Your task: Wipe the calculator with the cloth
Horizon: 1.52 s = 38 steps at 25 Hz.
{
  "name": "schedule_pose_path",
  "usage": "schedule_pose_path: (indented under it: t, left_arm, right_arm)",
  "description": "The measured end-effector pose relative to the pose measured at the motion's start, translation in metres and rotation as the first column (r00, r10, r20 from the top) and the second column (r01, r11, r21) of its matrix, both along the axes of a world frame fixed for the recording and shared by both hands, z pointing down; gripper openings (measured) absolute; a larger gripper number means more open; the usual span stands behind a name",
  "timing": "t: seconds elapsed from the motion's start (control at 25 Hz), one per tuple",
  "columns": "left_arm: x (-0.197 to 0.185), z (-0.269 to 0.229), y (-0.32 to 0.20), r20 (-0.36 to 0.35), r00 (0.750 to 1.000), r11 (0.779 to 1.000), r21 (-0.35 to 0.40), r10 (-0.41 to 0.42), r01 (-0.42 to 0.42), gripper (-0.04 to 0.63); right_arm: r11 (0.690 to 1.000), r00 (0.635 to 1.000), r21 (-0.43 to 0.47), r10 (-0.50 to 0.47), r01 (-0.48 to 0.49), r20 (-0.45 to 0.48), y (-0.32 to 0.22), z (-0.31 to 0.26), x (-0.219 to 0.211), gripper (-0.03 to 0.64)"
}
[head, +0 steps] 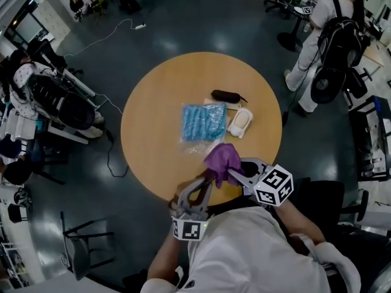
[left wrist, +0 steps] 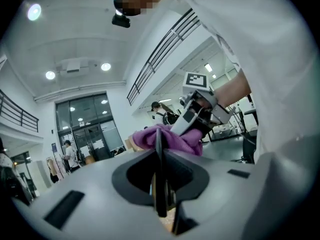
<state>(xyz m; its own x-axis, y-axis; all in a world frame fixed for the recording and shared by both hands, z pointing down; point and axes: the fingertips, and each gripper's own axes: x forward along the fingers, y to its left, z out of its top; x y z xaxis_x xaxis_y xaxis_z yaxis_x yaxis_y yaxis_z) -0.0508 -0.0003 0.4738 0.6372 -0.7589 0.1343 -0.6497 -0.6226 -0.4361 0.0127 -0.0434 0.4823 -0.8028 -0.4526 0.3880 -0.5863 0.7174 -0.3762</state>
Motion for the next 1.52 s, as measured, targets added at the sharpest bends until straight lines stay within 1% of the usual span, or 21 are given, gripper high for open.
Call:
schedule_pose_path:
  t: [0.12,0.2,0.32,0.56,0.68,0.8,0.84,0.92,1.04,1.08,1.12,1.16,1.24,1.28,1.32,1.36,1.4,1.44,1.48,1.52]
  left_arm:
    - [0.008,-0.004,-0.001,0.031,0.999,0.998,0.042,0.034,-0.035,0.048]
    - [0.013,-0.001,-0.001,0.04,0.997,0.997,0.043,0.059,-0.061,0.048]
    - [0.018,0.002,0.001,0.041,0.996,0.996,0.036,0.083,-0.085,0.048]
    - [0.02,-0.011,0.003,0.03,0.994,0.993,0.048,0.106,-0.107,0.048]
    - [0.023,-0.012,0.008,0.03,0.992,0.991,0.054,0.121,-0.123,0.048]
    - [0.026,-0.013,0.012,0.014,0.992,0.99,0.057,0.128,-0.128,0.048]
    - [0.028,-0.013,0.014,0.019,0.991,0.989,0.061,0.131,-0.132,0.048]
    - [0.032,-0.012,0.018,0.063,0.988,0.985,0.084,0.143,-0.148,0.048]
    - [0.038,-0.007,0.024,0.164,0.972,0.971,0.145,0.168,-0.192,0.047]
    - [0.04,-0.004,0.025,0.215,0.96,0.96,0.173,0.179,-0.218,0.048]
    - [0.042,0.002,0.026,0.276,0.941,0.946,0.201,0.196,-0.256,0.047]
    - [0.043,0.009,0.027,0.342,0.914,0.927,0.223,0.216,-0.303,0.047]
    - [0.043,0.026,0.024,0.465,0.846,0.88,0.247,0.259,-0.405,0.048]
    - [0.042,0.033,0.022,0.518,0.81,0.855,0.254,0.274,-0.452,0.048]
    - [0.041,0.039,0.02,0.566,0.774,0.83,0.261,0.282,-0.493,0.048]
    - [0.04,0.044,0.018,0.612,0.738,0.804,0.269,0.283,-0.531,0.048]
    - [0.039,0.047,0.017,0.656,0.702,0.776,0.278,0.277,-0.566,0.048]
    - [0.037,0.05,0.015,0.698,0.665,0.747,0.286,0.268,-0.601,0.048]
    - [0.037,0.051,0.015,0.733,0.629,0.717,0.292,0.258,-0.634,0.048]
    - [0.037,0.051,0.015,0.76,0.6,0.688,0.296,0.251,-0.663,0.048]
  right_arm:
    - [1.0,1.0,-0.021,0.023,-0.023,0.0,-0.005,0.009,0.017,0.08]
    - [0.999,0.999,-0.027,0.032,-0.032,-0.019,-0.007,0.017,0.027,0.08]
    - [0.998,0.997,-0.034,0.042,-0.044,-0.06,-0.006,0.033,0.037,0.08]
    - [0.993,0.996,-0.095,0.065,-0.071,-0.061,-0.012,0.058,0.049,0.08]
    - [0.992,0.996,-0.113,0.056,-0.063,-0.068,-0.01,0.071,0.052,0.08]
    - [0.99,0.995,-0.132,0.041,-0.053,-0.092,-0.008,0.088,0.053,0.08]
    - [0.988,0.994,-0.143,0.035,-0.049,-0.099,-0.008,0.094,0.053,0.08]
    - [0.985,0.992,-0.165,0.025,-0.044,-0.12,-0.006,0.11,0.055,0.08]
    - [0.985,0.987,-0.17,0.014,-0.041,-0.16,-0.007,0.129,0.063,0.08]
    - [0.985,0.987,-0.167,0.013,-0.04,-0.162,-0.009,0.131,0.067,0.08]
    - [0.986,0.988,-0.165,0.012,-0.037,-0.154,-0.013,0.128,0.072,0.08]
    - [0.986,0.99,-0.162,0.009,-0.032,-0.139,-0.018,0.123,0.077,0.08]
    - [0.991,0.993,-0.136,-0.023,0.006,-0.119,-0.029,0.103,0.083,0.08]
    - [0.992,0.991,-0.113,-0.062,0.049,-0.118,-0.032,0.088,0.084,0.08]
    - [0.99,0.985,-0.086,-0.119,0.109,-0.122,-0.032,0.071,0.081,0.08]
    - [0.982,0.973,-0.058,-0.189,0.182,-0.133,-0.028,0.052,0.077,0.08]
    - [0.964,0.952,-0.031,-0.265,0.264,-0.154,-0.021,0.033,0.07,0.08]
    - [0.939,0.922,-0.007,-0.34,0.345,-0.183,-0.012,0.016,0.062,0.08]
    - [0.907,0.887,0.011,-0.408,0.42,-0.214,-0.002,0.001,0.054,0.08]
    - [0.874,0.852,0.024,-0.466,0.485,-0.238,0.009,-0.011,0.045,0.08]
